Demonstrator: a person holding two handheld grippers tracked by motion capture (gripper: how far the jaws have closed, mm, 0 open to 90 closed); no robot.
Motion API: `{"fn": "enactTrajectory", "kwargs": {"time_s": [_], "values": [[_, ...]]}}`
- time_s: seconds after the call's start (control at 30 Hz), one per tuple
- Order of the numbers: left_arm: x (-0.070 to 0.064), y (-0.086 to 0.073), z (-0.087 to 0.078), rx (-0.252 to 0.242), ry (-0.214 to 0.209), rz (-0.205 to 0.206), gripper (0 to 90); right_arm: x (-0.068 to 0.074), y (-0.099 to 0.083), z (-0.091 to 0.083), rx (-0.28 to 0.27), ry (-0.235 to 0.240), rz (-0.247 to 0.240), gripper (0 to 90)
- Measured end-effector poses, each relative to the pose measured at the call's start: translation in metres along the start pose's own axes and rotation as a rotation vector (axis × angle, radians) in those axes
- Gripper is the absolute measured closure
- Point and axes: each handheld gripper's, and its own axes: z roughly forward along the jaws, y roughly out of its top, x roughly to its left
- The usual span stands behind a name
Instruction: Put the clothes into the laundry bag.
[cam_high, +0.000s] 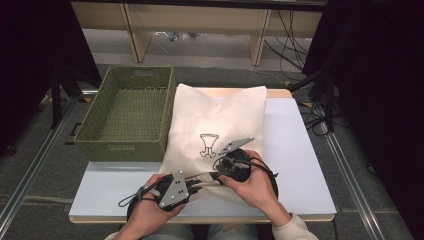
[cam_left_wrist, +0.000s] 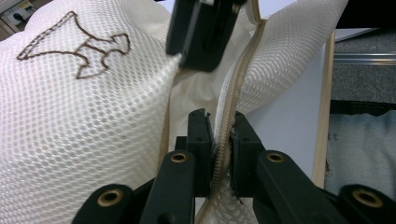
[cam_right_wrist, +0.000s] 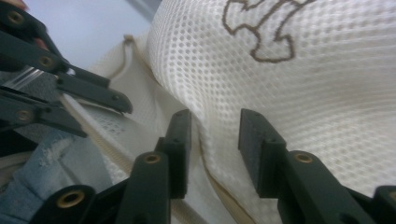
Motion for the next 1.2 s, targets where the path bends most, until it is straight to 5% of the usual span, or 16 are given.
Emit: {"fn": "enactTrajectory", "kwargs": {"time_s": [0.1, 0.4, 0.47, 0.53, 0.63, 0.83, 0.87, 0.97, 1.2], "values": [[0.0, -0.001, 0.0, 0.0, 0.003, -0.003, 79.1, -0.001, 0.002, -0.01, -0.069, -0.005, -0.012, 62.7], [-0.001, -0.006, -0.002, 0.013, -0.016, -0.001, 70.9, -0.012, 0.005, -0.043, -0.267, -0.05, 0.067, 61.3], [-0.001, -0.007, -0.004, 0.035, -0.032, 0.013, 65.8, -0.018, 0.002, -0.043, -0.251, -0.089, 0.107, 61.7], [-0.003, -0.009, -0.004, 0.013, -0.036, -0.018, 62.4, -0.022, -0.001, -0.04, -0.248, -0.096, 0.124, 61.7], [0.0, -0.011, -0.007, -0.012, -0.024, -0.002, 55.3, -0.025, -0.002, -0.038, -0.248, -0.109, 0.125, 61.7], [0.001, -0.013, -0.018, -0.047, -0.052, -0.13, 42.7, -0.027, -0.004, -0.036, -0.264, -0.121, 0.108, 61.8], [0.002, -0.014, -0.021, -0.043, -0.032, -0.137, 40.4, -0.026, -0.005, -0.036, -0.252, -0.126, 0.148, 61.7], [0.007, -0.015, -0.03, -0.051, -0.002, -0.153, 33.9, -0.032, -0.008, -0.035, -0.268, -0.16, 0.127, 61.5], [0.024, -0.022, -0.047, -0.106, 0.066, -0.244, 29.6, -0.04, -0.013, -0.036, -0.268, -0.187, 0.164, 61.4]]}}
